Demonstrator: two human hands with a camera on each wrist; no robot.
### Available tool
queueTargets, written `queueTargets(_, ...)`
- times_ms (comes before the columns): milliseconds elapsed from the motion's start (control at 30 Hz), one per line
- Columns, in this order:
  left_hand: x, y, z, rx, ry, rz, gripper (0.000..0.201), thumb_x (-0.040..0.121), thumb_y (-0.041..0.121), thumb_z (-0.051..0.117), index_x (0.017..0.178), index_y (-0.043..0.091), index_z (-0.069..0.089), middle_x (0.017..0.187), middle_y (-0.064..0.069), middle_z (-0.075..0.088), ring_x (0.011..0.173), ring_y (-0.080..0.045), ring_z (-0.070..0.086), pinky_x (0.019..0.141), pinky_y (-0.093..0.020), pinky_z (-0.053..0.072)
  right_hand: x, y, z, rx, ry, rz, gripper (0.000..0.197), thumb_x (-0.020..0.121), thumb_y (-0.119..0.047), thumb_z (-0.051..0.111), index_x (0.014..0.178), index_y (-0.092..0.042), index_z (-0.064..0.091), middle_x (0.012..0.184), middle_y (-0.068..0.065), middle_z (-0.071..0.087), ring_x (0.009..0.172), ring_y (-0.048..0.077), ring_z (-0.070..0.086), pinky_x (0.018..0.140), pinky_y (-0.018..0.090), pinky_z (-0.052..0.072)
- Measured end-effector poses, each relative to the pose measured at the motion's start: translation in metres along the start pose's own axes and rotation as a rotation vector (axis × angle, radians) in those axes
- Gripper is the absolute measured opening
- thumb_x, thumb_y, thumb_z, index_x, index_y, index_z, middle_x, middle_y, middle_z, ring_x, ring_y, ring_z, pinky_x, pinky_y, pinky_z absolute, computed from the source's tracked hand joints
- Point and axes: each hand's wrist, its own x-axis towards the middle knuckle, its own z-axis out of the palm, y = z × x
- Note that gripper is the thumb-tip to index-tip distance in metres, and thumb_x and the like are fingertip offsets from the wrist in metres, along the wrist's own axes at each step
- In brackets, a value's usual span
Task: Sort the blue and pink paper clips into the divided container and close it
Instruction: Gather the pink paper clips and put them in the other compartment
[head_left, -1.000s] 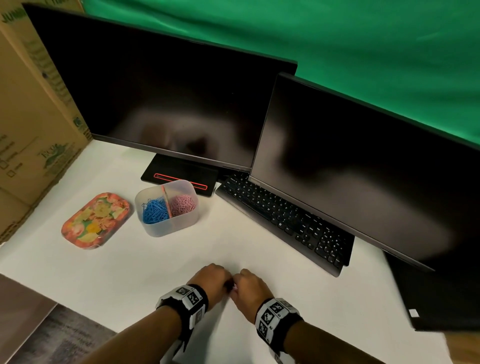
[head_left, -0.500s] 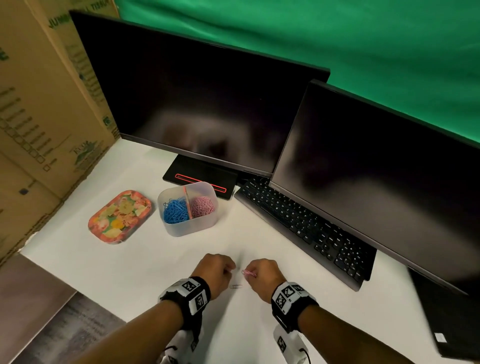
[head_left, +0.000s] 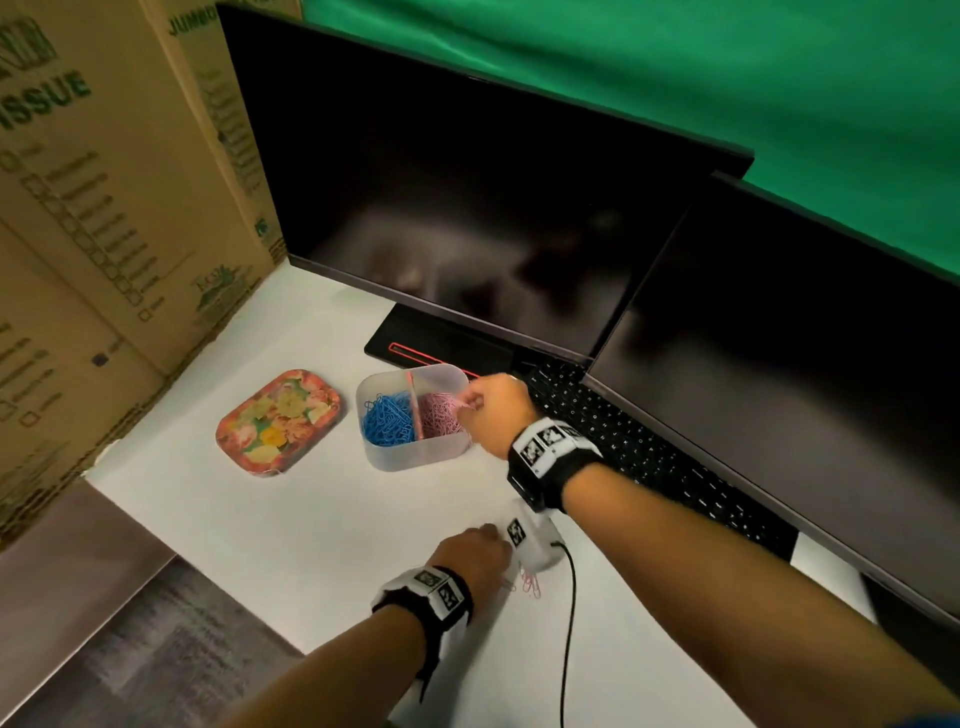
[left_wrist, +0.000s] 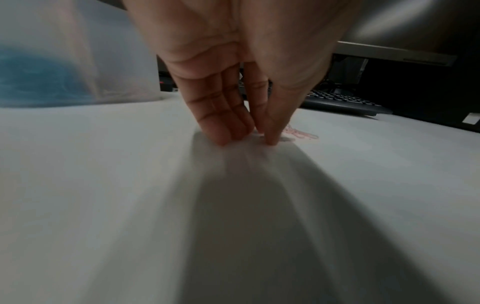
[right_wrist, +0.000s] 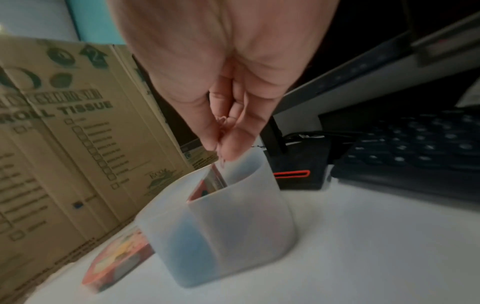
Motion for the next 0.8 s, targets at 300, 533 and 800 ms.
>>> queueTargets(300, 0.001, 0.004, -0.002, 0.06, -0.085, -0.03, 0.039, 0.082, 0.01, 0.063, 0.119, 0.007, 0.051, 0.123, -0.015, 0.048, 0.113, -0.034, 0.053, 0.087, -0.044, 0.049, 0.026, -0.006, 0.0, -0.029, 0.013, 0.084, 0.012, 0.084, -0.012, 0.063, 0.085, -0.009, 0.074, 0.092, 0.009, 0.07, 0.084, 0.026, 0.067, 0.078, 0.029, 0.056)
queueTargets(533, 0.003, -0.01, 0.0, -0.05, 0.008, 0.075, 0.034, 0.085, 0.023, 0.048, 0.118, 0.016, 0.047, 0.117, -0.007, 0.047, 0.104, -0.032, 0.057, 0.083, -0.043, 0.051, -0.058, 0.085, -0.006, -0.143, -0.035, 0.258, 0.023, 0.083, -0.028, 0.066, 0.102, -0.015, 0.071, 0.101, 0.006, 0.072, 0.094, 0.022, 0.066, 0.088, 0.028, 0.053)
queueTargets(800, 0.027, 0.002, -0.001, 0.026, 0.052, 0.239, 0.027, 0.086, 0.019, 0.053, 0.112, 0.023, 0.061, 0.113, -0.003, 0.05, 0.103, -0.027, 0.055, 0.08, -0.036, 0.048, -0.155, 0.138, 0.046, -0.204, -0.188, 0.358, 0.05, 0.086, -0.039, 0.063, 0.129, -0.015, 0.053, 0.13, 0.003, 0.051, 0.119, 0.02, 0.053, 0.099, 0.029, 0.044)
